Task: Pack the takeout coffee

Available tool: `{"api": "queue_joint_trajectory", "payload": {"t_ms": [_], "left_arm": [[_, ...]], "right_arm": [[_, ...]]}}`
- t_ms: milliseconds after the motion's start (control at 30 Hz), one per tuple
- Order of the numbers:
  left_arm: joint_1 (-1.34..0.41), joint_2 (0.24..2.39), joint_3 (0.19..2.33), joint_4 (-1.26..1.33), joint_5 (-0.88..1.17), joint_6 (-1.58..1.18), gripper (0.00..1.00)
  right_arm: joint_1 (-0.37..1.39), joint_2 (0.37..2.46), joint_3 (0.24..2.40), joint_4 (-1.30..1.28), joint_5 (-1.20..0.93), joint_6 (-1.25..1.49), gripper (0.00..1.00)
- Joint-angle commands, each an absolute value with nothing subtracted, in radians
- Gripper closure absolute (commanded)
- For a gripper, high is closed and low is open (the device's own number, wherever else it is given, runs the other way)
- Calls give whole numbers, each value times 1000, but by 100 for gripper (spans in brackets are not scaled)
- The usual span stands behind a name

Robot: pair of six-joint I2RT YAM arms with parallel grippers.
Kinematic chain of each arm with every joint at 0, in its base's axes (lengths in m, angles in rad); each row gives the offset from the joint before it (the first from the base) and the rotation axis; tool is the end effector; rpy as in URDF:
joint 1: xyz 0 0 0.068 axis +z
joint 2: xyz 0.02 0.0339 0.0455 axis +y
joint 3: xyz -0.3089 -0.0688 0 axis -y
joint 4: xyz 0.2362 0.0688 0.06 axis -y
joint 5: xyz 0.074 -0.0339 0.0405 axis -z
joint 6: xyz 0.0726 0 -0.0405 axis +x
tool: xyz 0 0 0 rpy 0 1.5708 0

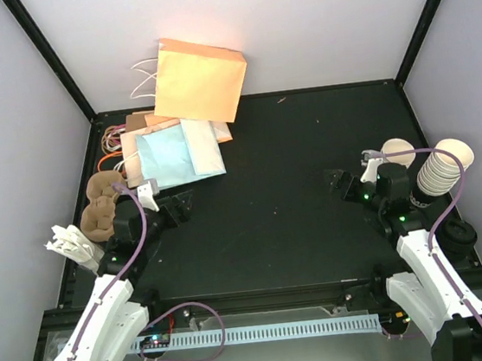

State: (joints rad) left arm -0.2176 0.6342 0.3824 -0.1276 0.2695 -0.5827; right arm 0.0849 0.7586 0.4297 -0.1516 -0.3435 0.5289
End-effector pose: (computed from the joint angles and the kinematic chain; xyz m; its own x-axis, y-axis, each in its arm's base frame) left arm 0.1409 -0.0510 0.2425 -0.5494 -0.4218 -0.7213 0.1764 0.7853 -0.5935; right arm 0.1623 0.0384 0.2407 -0.5881 0.4268 -0.6870 -0.0935 0.8079 0.5818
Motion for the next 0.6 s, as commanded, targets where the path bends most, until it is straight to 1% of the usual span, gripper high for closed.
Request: {"api": "queue_joint_trajectory", "payload": {"t_ms": [0, 300, 467, 567], "left_arm": [[-218, 621, 401, -146, 235, -586, 1], [-218, 653, 448, -130, 178, -551, 1], [-207, 790, 581, -176, 137, -534, 1], [-178, 879, 658, -201, 158, -523, 1]], "right_arm": [[90, 759, 421, -148, -346, 524, 0], [90, 761, 424, -150, -342, 516, 0], [89, 759, 434, -159, -339, 504, 0], [89, 754, 436, -163, -341, 497, 0]]}}
